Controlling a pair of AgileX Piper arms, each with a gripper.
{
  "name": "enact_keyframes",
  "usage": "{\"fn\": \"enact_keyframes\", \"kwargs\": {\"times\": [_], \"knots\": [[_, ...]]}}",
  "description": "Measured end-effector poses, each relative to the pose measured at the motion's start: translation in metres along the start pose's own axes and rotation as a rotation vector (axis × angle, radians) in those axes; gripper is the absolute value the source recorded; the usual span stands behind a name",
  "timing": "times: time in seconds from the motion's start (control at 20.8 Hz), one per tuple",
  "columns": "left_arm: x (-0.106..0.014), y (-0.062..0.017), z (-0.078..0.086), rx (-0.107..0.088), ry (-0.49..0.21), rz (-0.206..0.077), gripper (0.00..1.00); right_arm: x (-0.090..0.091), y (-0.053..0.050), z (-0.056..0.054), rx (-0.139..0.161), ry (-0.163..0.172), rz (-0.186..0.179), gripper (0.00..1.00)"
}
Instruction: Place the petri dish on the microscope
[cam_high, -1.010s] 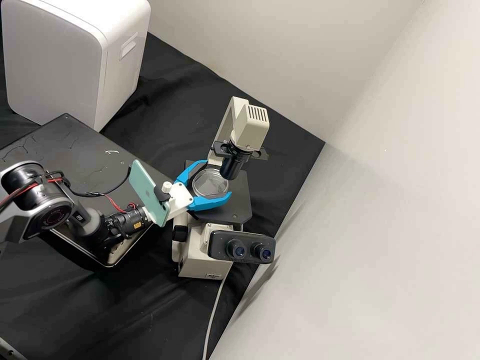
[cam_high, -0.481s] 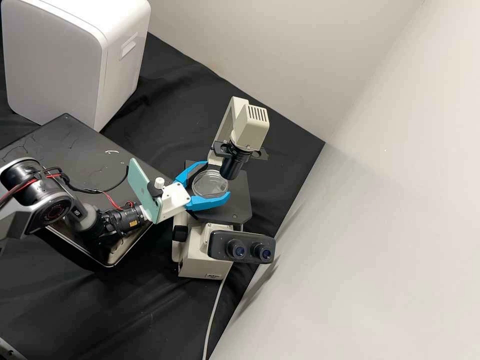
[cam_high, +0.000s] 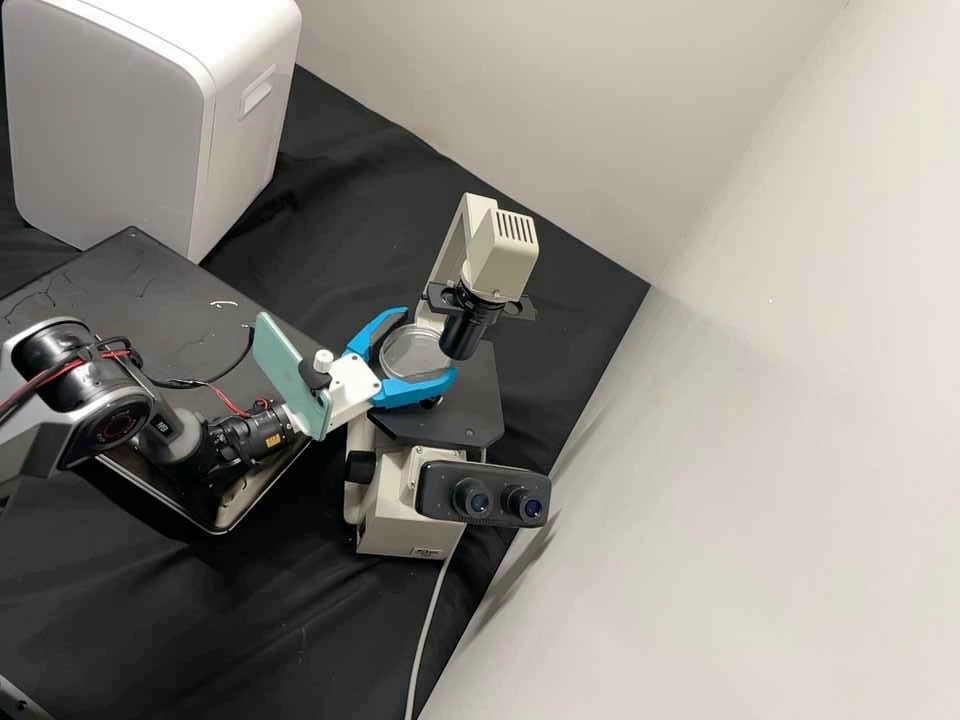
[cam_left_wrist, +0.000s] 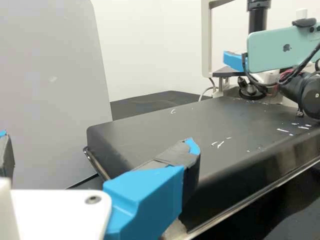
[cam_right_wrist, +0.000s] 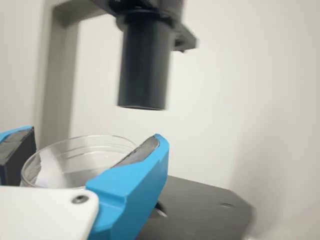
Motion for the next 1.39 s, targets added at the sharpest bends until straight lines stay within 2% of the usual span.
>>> {"fn": "enact_keyframes", "kwargs": {"times": [0.1,0.77,0.91,1.15,1.39], "knots": [[0.0000,0.0000,0.0000,0.000,0.000,0.000,1.00,0.0011,-0.0011,-0.0013,0.004,0.015,-0.009,0.00],[-0.0004,-0.0003,0.0017,0.000,-0.010,-0.002,1.00,0.0010,-0.0026,-0.0002,0.003,0.012,-0.015,0.00],[-0.0004,-0.0003,0.0017,0.000,-0.010,-0.002,1.00,0.0010,-0.0022,0.0003,-0.010,0.006,-0.010,0.00],[-0.0004,-0.0003,0.0017,0.000,-0.010,-0.002,1.00,0.0014,-0.0002,0.0024,-0.054,0.005,-0.008,0.00],[-0.0001,-0.0001,0.0005,0.000,-0.003,-0.001,1.00,0.0018,0.0014,0.0040,-0.062,0.009,-0.011,0.00]]}}
